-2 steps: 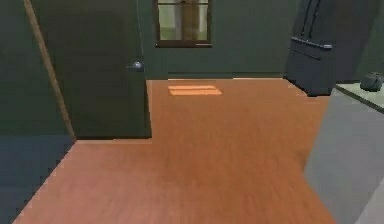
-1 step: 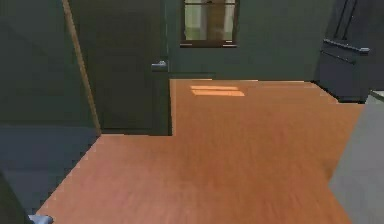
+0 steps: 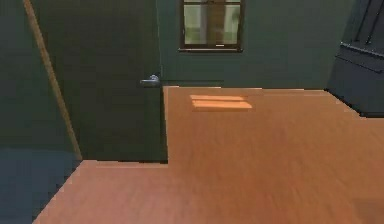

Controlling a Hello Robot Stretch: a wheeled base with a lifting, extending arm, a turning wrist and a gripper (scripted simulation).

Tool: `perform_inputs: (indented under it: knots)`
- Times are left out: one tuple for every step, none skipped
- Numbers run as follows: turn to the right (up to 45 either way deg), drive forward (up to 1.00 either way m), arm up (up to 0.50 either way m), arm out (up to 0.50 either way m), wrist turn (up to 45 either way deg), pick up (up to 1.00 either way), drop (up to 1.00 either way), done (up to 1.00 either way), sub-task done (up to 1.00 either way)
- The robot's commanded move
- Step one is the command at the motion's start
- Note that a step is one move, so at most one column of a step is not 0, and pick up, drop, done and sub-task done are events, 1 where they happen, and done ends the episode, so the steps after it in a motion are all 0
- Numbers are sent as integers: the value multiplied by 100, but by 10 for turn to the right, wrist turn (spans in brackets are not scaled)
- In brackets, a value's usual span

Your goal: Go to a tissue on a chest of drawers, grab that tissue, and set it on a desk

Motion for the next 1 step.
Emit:
perform_inputs:
  knots:
    - [-360,0,0,0,0,0,0,0,0]
